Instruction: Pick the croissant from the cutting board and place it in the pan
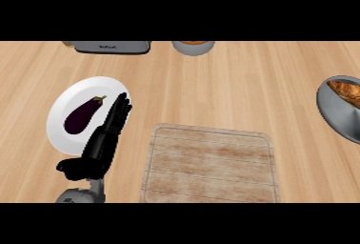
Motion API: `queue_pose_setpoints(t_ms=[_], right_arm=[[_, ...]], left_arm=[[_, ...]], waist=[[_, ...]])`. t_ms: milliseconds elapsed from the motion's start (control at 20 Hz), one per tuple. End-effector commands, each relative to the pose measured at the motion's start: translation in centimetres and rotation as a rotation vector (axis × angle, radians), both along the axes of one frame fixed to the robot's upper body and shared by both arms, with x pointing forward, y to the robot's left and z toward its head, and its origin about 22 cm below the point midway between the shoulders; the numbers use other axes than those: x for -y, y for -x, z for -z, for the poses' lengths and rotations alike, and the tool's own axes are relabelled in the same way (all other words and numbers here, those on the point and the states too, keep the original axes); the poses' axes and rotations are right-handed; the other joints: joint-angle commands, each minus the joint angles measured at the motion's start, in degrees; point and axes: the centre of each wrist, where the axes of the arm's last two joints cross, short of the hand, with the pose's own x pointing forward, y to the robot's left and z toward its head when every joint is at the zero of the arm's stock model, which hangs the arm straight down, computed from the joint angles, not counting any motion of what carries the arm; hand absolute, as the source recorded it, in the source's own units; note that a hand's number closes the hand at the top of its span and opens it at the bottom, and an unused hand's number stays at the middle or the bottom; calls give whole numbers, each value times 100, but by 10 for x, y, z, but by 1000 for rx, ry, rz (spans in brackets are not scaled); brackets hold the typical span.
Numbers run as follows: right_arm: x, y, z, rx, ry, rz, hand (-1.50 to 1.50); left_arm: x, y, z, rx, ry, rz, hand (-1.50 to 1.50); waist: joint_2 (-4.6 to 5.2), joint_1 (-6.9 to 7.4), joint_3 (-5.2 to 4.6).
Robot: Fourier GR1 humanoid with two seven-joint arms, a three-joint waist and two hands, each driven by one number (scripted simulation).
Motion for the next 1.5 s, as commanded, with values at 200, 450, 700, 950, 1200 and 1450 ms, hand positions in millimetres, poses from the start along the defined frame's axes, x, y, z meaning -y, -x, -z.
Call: queue_pose_setpoints(t_ms=[200,450,700,950,1200,1450], right_arm=[[41,50,9,174,-168,-90,-150],[46,91,48,176,-231,-245,-150],[38,101,67,186,-232,-322,-150],[38,99,57,158,-183,-326,-150],[39,126,68,165,-192,-314,-150],[41,145,69,119,-148,-339,-150]], left_arm=[[-11,7,-7,-25,0,-27,0],[-21,17,9,-22,-2,-17,0],[1,8,2,-27,-1,-46,0],[-22,11,11,-18,-1,-42,0],[-12,5,0,-26,-2,-47,0],[-20,-2,9,-18,-26,-53,0]], waist=[[-105,-193,-26],[-107,-216,-31],[-133,-273,-44],[-128,-250,-46],[-130,-263,-46],[-127,-275,-46]])
